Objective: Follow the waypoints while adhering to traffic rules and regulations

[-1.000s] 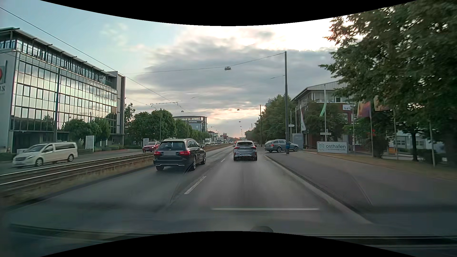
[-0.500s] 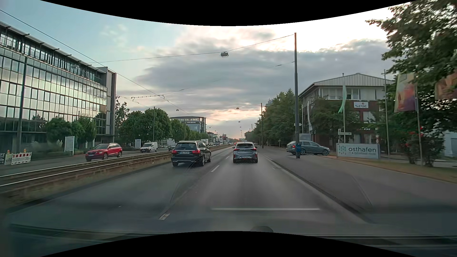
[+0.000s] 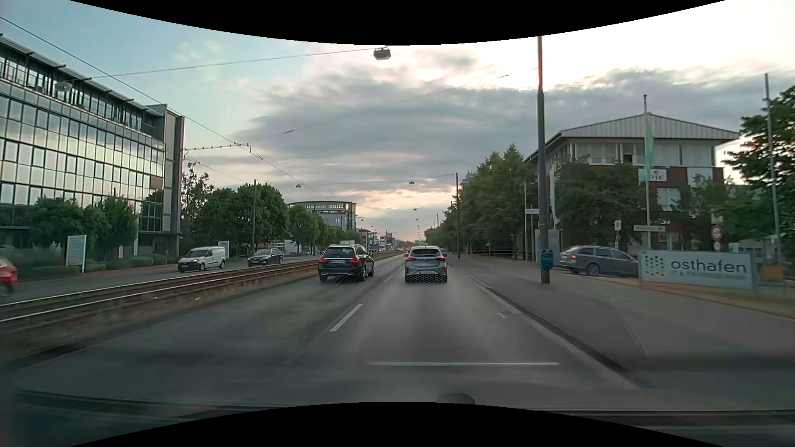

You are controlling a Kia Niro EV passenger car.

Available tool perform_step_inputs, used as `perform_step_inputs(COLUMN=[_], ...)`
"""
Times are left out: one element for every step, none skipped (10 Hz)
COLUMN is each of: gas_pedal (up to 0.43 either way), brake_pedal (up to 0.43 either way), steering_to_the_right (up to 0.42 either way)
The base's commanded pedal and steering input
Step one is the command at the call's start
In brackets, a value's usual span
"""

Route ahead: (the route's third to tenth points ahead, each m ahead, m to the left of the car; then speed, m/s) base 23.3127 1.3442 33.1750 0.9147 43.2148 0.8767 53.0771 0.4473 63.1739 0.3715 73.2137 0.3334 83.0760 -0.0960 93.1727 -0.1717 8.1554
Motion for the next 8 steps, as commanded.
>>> perform_step_inputs(gas_pedal=[0.000, 0.000, 0.028, 0.047, 0.067, 0.079, 0.079, 0.079], brake_pedal=[0.000, 0.000, 0.000, 0.000, 0.000, 0.000, 0.000, 0.000], steering_to_the_right=[0.006, 0.006, 0.006, 0.006, 0.005, 0.003, 0.002, 0.001])
